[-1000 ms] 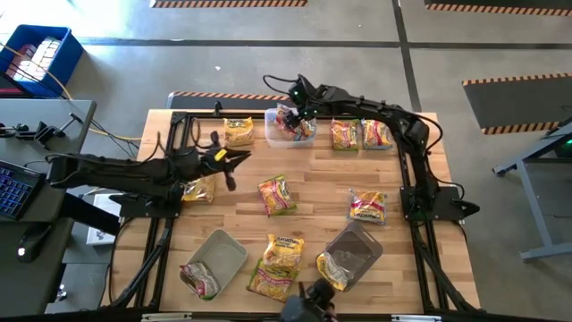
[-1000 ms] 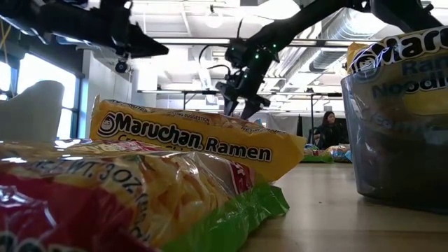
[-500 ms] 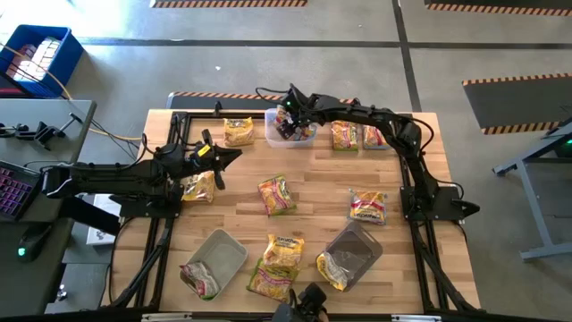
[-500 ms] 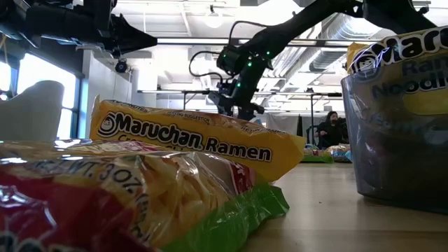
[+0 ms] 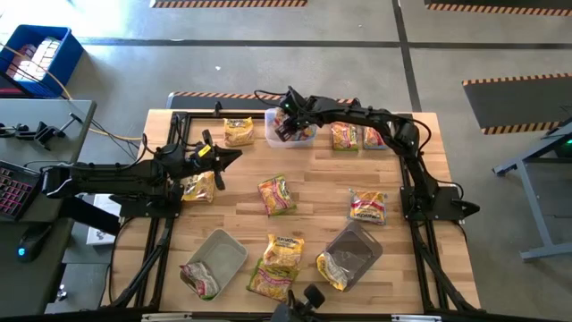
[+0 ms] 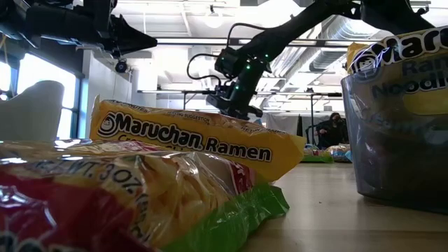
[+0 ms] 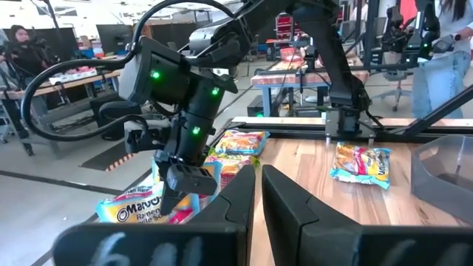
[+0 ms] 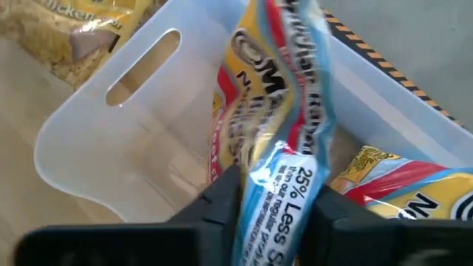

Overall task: Sort Maruchan noodles
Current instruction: Put the light blue noodle pack into the transparent bin

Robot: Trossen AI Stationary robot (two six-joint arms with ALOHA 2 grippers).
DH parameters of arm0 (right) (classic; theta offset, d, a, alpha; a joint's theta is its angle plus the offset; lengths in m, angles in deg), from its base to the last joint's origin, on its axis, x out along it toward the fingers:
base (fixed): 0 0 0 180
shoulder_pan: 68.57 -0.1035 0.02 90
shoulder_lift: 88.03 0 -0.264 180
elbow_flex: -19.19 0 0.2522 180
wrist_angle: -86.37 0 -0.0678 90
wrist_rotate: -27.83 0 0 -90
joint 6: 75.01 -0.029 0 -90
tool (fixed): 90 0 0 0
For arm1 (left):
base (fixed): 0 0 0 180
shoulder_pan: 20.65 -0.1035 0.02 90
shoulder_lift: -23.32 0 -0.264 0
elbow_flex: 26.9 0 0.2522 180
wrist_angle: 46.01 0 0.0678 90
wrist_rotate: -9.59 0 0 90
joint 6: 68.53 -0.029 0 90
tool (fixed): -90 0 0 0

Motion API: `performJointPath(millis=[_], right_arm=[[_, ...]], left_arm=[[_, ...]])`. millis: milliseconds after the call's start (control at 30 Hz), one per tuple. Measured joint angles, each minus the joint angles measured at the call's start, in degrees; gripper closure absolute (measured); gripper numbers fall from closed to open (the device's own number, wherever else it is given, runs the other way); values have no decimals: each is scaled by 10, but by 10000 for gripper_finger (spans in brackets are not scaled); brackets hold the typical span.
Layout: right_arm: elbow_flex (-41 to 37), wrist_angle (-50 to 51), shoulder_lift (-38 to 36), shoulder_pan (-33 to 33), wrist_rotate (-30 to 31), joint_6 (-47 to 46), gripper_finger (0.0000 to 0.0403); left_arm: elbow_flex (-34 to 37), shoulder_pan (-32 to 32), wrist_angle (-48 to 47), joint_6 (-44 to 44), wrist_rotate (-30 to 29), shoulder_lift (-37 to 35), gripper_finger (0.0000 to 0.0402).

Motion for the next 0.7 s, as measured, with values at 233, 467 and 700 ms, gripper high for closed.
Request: performJointPath(millis=[233, 467, 700], right_arm=[[0, -22, 0, -4, 2, -84, 391], [3, -2, -5, -12, 34, -154, 400], [74, 81, -9, -22, 108, -200, 403]], left_arm=[[0, 0, 0, 8, 0, 0, 383], [0, 0, -8, 14, 0, 0, 383], [0, 0, -11, 19, 0, 0, 383]])
